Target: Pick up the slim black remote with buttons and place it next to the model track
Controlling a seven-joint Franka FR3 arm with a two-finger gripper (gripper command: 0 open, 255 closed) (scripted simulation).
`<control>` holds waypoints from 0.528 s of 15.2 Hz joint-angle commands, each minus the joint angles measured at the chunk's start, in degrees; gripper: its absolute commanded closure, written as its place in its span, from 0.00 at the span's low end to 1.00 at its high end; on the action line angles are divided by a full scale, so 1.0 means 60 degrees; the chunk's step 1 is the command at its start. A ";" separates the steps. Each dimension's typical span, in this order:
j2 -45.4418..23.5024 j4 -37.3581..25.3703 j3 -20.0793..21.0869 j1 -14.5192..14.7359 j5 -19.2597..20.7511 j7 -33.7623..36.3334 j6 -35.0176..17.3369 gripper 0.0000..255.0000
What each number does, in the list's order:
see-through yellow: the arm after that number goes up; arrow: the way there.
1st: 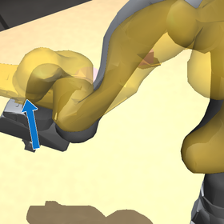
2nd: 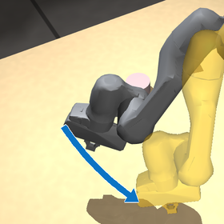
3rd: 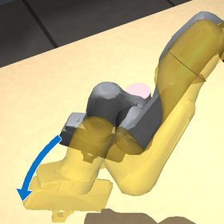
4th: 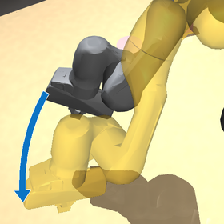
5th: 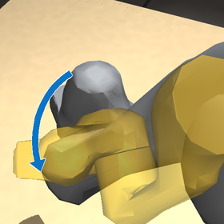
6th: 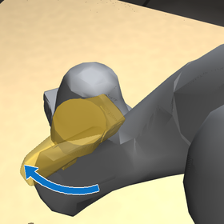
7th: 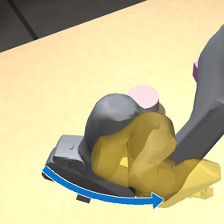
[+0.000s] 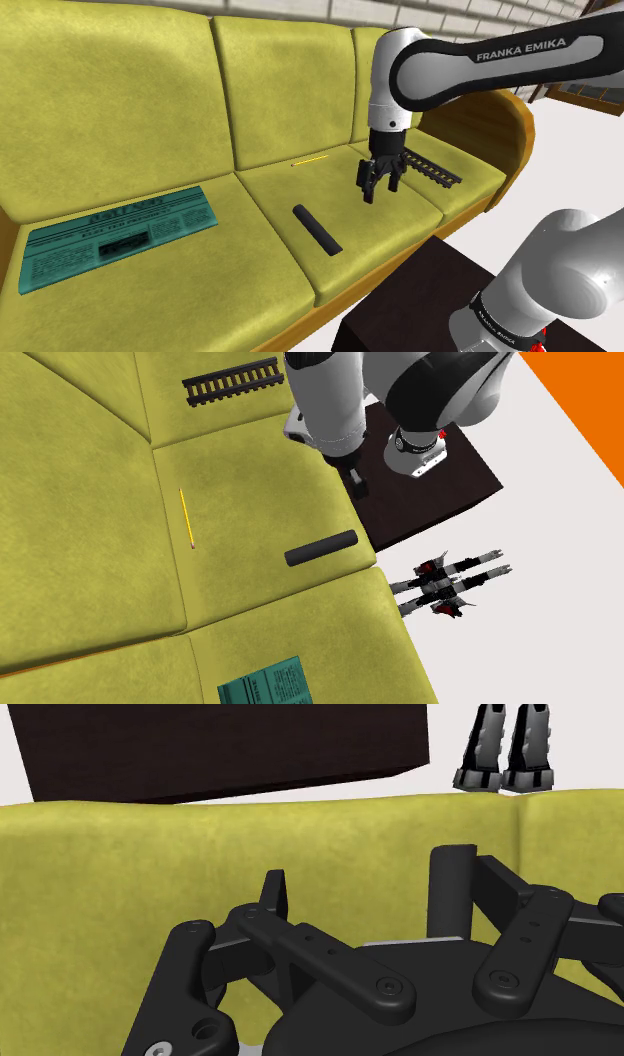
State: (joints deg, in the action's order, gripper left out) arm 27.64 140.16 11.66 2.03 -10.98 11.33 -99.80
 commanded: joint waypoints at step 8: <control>-0.3229 -0.1131 0.0984 0.0125 0.0127 0.1399 -0.2315 0.00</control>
State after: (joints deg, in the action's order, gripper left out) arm 10.41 134.14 17.14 2.78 -10.60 18.89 -112.20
